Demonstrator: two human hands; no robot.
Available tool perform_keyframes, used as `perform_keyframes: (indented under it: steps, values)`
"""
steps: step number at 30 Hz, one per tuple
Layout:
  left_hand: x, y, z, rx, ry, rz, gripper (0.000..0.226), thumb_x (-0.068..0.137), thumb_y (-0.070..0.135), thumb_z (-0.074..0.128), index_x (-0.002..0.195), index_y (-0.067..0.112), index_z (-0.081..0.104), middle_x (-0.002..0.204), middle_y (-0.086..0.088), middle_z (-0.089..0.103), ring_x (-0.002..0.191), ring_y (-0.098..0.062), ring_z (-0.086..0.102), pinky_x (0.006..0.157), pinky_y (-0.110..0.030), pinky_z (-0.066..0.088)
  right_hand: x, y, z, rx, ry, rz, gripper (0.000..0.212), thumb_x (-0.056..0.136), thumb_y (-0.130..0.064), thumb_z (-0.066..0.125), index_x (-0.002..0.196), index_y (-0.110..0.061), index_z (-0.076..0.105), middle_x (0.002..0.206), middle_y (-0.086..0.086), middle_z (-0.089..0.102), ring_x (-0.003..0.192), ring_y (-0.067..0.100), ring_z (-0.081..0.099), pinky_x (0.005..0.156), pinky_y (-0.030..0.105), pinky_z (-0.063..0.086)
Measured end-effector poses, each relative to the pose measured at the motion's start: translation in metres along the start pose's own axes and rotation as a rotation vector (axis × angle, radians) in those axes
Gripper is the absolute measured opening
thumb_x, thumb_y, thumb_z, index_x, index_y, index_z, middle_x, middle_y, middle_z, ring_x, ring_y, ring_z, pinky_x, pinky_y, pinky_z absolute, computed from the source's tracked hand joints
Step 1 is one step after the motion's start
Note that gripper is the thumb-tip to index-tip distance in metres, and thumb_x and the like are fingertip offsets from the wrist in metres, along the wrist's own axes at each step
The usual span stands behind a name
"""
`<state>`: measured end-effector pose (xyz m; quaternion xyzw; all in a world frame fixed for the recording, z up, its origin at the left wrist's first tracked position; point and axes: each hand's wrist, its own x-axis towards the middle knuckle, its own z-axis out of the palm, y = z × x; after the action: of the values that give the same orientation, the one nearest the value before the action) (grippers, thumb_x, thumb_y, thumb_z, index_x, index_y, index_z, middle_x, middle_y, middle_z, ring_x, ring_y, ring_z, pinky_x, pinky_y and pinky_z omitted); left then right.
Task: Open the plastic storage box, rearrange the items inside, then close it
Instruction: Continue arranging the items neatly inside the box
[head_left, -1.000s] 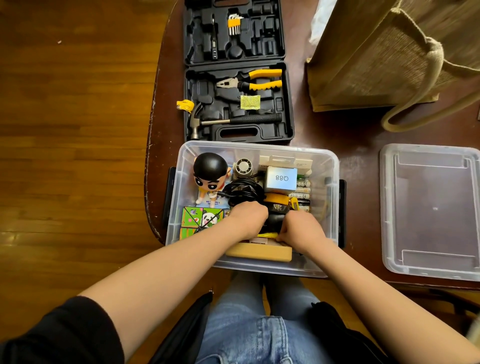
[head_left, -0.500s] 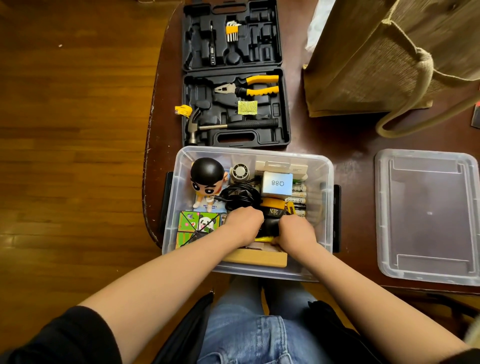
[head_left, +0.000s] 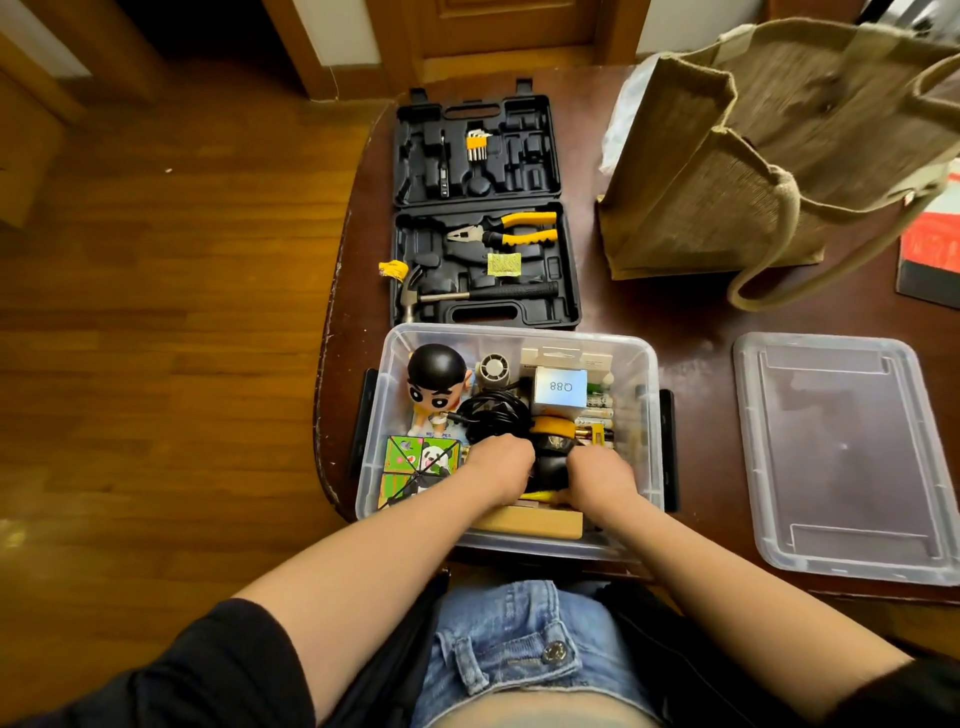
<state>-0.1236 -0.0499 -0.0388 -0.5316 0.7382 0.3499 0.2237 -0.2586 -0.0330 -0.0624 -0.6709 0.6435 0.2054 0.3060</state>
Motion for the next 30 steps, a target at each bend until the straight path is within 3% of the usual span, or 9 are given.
perform_keyframes:
  steps: [11, 19, 21, 23, 25, 27, 30]
  values:
    - [-0.004, -0.008, -0.009, 0.016, -0.045, 0.103, 0.019, 0.085, 0.008, 0.061, 0.101, 0.01, 0.072, 0.106, -0.01, 0.069, 0.099, -0.028, 0.063, 0.087, -0.039, 0.052, -0.003, 0.0, -0.005, -0.051, 0.083, -0.042, 0.028, 0.079, -0.042, 0.068, 0.08, -0.015, 0.058, 0.09, 0.005, 0.067, 0.084, 0.024, 0.064, 0.061, 0.029, 0.044]
    - [-0.01, -0.016, -0.009, -0.002, -0.054, 0.169, 0.024, 0.088, 0.009, 0.06, 0.108, 0.015, 0.072, 0.114, -0.001, 0.068, 0.107, -0.02, 0.06, 0.089, -0.034, 0.05, -0.002, -0.002, -0.019, -0.119, 0.168, -0.052, 0.026, 0.09, -0.033, 0.06, 0.089, -0.007, 0.064, 0.092, 0.009, 0.067, 0.085, 0.027, 0.064, 0.062, 0.03, 0.042]
    - [-0.011, -0.016, -0.011, 0.006, 0.013, 0.176, 0.026, 0.089, 0.01, 0.059, 0.111, 0.016, 0.07, 0.117, -0.002, 0.066, 0.108, -0.022, 0.059, 0.089, -0.035, 0.05, -0.005, -0.003, -0.026, -0.135, 0.172, -0.055, 0.021, 0.089, -0.029, 0.061, 0.088, -0.007, 0.063, 0.091, 0.008, 0.066, 0.084, 0.027, 0.064, 0.062, 0.03, 0.042]
    - [-0.011, -0.017, -0.014, -0.004, 0.165, 0.182, 0.027, 0.09, 0.012, 0.056, 0.115, 0.018, 0.067, 0.119, -0.002, 0.064, 0.11, -0.022, 0.058, 0.09, -0.037, 0.049, -0.011, -0.001, -0.033, -0.191, 0.22, -0.028, 0.006, 0.088, -0.01, 0.058, 0.088, -0.007, 0.063, 0.091, 0.009, 0.067, 0.084, 0.027, 0.064, 0.059, 0.029, 0.041]
    - [-0.009, -0.017, -0.018, 0.002, 0.323, 0.219, 0.027, 0.092, 0.014, 0.054, 0.116, 0.018, 0.066, 0.12, -0.001, 0.062, 0.11, -0.023, 0.057, 0.091, -0.039, 0.048, -0.017, 0.0, -0.039, -0.247, 0.234, 0.016, 0.013, 0.082, 0.004, 0.052, 0.08, -0.007, 0.059, 0.091, 0.01, 0.067, 0.084, 0.028, 0.065, 0.057, 0.03, 0.04]
    - [-0.003, -0.014, -0.021, 0.043, 0.388, 0.277, 0.028, 0.092, 0.015, 0.053, 0.118, 0.016, 0.065, 0.119, -0.002, 0.061, 0.109, -0.024, 0.057, 0.089, -0.041, 0.048, -0.021, 0.001, -0.041, -0.265, 0.195, 0.026, 0.016, 0.081, 0.006, 0.05, 0.074, -0.007, 0.056, 0.093, 0.01, 0.067, 0.087, 0.028, 0.065, 0.058, 0.03, 0.04]
    - [0.005, -0.006, -0.024, 0.206, 0.375, 0.291, 0.025, 0.093, 0.016, 0.051, 0.116, 0.014, 0.062, 0.111, -0.006, 0.064, 0.103, -0.028, 0.06, 0.084, -0.04, 0.05, -0.018, -0.004, -0.037, -0.28, 0.068, 0.079, 0.021, 0.086, 0.002, 0.05, 0.097, -0.007, 0.065, 0.105, 0.009, 0.065, 0.097, 0.027, 0.063, 0.063, 0.03, 0.044]
